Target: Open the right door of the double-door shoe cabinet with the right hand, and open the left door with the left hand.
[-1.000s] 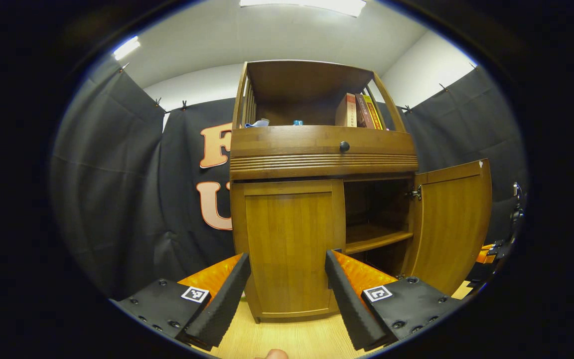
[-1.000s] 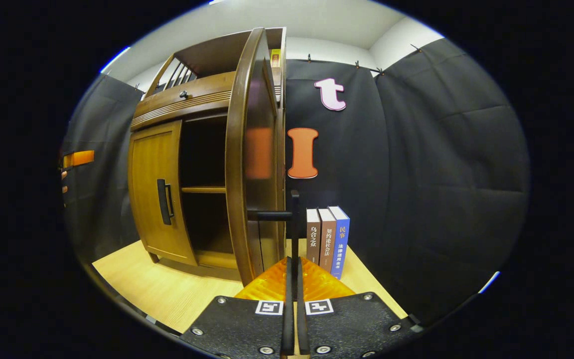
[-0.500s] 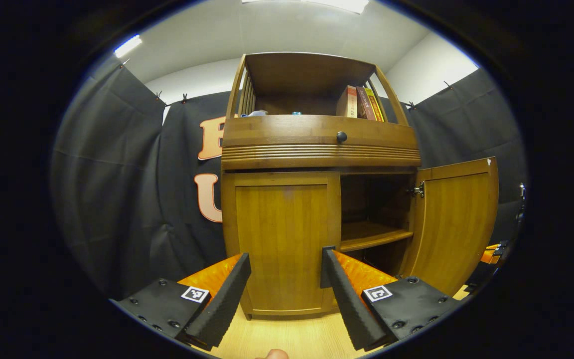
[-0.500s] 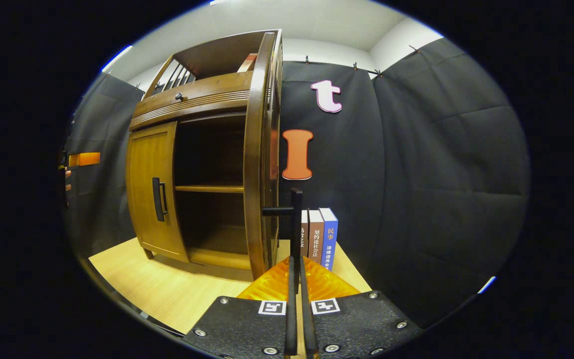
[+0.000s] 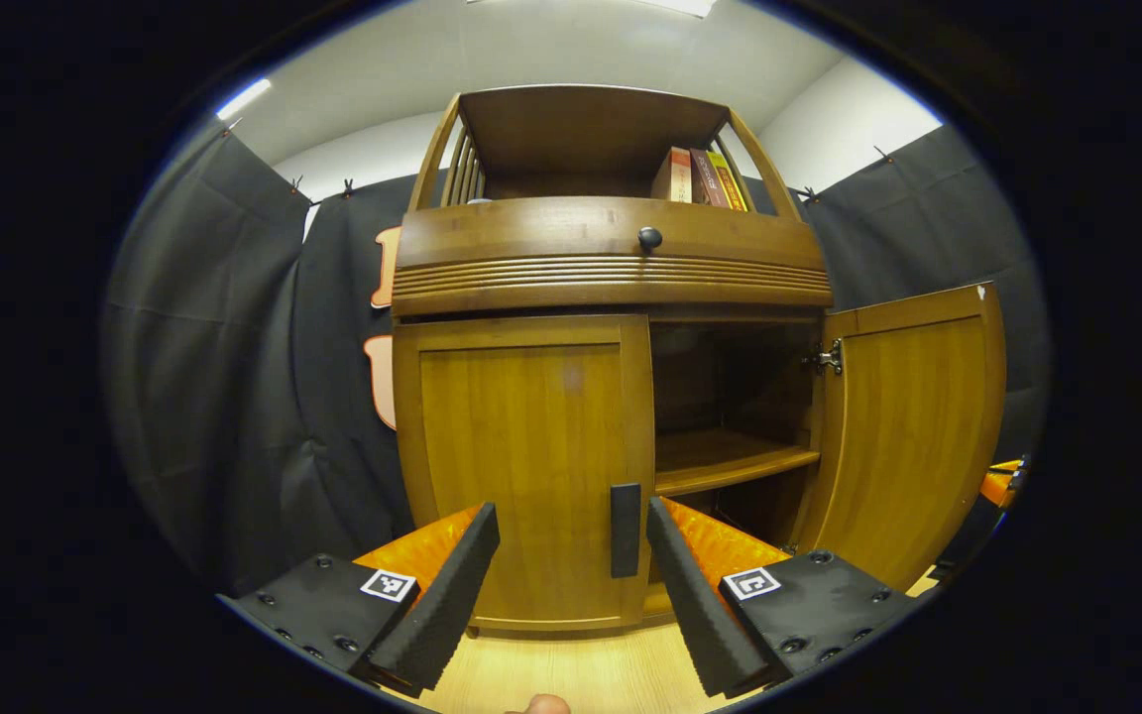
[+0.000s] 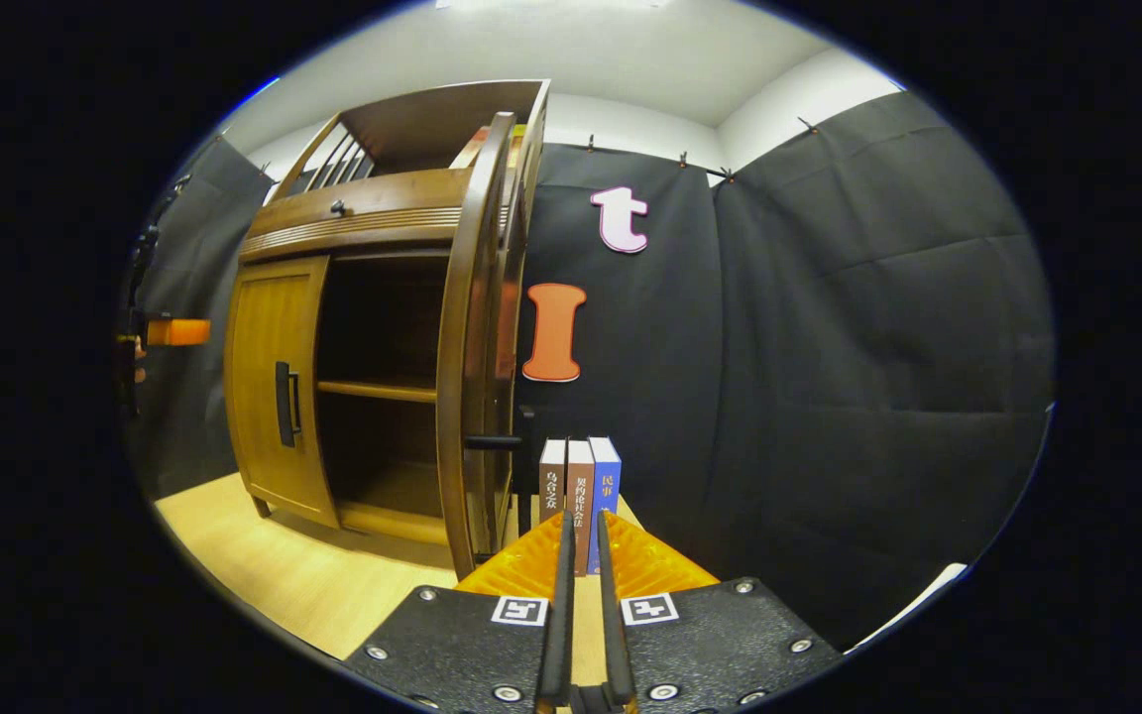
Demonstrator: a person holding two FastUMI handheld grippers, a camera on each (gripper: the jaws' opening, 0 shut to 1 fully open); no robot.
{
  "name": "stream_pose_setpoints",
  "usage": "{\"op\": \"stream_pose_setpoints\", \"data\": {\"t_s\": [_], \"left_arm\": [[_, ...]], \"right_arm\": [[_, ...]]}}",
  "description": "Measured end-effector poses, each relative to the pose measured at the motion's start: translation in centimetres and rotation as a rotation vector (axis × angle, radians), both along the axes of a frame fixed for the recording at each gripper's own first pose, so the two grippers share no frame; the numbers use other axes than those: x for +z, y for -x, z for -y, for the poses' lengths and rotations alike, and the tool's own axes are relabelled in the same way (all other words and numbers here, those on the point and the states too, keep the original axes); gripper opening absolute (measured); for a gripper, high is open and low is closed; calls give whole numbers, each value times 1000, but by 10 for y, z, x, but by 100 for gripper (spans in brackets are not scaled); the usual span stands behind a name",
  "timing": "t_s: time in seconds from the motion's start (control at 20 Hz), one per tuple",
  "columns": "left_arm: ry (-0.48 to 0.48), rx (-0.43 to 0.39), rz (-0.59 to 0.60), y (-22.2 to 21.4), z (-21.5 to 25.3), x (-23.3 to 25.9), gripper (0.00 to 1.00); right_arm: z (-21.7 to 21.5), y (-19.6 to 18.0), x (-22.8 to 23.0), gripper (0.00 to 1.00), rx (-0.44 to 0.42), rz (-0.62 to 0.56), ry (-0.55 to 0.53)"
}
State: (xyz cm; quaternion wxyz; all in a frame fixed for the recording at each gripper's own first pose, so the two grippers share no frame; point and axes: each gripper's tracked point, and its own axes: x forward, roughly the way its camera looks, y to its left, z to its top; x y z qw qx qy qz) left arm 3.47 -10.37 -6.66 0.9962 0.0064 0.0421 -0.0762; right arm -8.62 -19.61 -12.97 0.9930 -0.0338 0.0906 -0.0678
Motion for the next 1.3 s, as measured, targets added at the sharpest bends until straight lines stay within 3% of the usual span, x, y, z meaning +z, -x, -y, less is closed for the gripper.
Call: {"op": "stream_pose_setpoints", "data": {"t_s": [0.05,0.1,0.15,0.3,0.35,0.45,0.5,0.55,0.65,0.7,0.75,0.8,0.85,0.9,0.95,1.0,1.05,1.25,1.3], "left_arm": [[3,-4,-6,-6,6,-5,96],[5,-8,-14,-11,10,-11,96],[3,-8,-18,-18,14,-16,96],[-3,1,-24,-38,20,-30,98],[3,4,-29,-44,19,-37,97],[28,-7,-53,-54,26,-49,96],[40,-15,-66,-62,31,-57,96],[37,-23,-78,-69,35,-62,98],[17,-23,-83,-83,38,-70,96],[11,-24,-81,-89,42,-72,97],[13,-25,-83,-95,45,-75,97],[19,-27,-91,-99,48,-80,97],[25,-29,-101,-105,49,-85,97],[29,-29,-109,-109,50,-89,97],[33,-28,-113,-114,50,-93,98],[34,-30,-116,-118,51,-95,98],[32,-27,-117,-122,51,-97,98],[5,-15,-112,-130,50,-103,79],[11,-16,-113,-132,51,-105,81]], "right_arm": [[3,0,2,26,-12,6,-4],[6,0,3,7,-20,5,-4],[8,1,4,22,-26,3,0],[14,3,11,34,-32,1,14],[13,3,13,53,-33,-1,13],[8,2,18,45,-24,-2,-4],[5,2,21,59,-17,-4,-16],[1,2,22,66,-11,-3,-25],[-2,3,26,88,-6,1,-27],[-3,4,29,92,-7,4,-24],[-4,4,31,86,-9,9,-22],[-5,5,33,98,-12,13,-22],[-6,5,35,100,-12,17,-24],[-6,6,37,90,-14,21,-26],[-7,6,39,100,-15,24,-25],[-6,8,41,100,-18,28,-24],[-6,10,42,91,-20,30,-23],[-2,14,44,91,-38,39,-21],[0,16,45,91,-43,42,-22]]}}
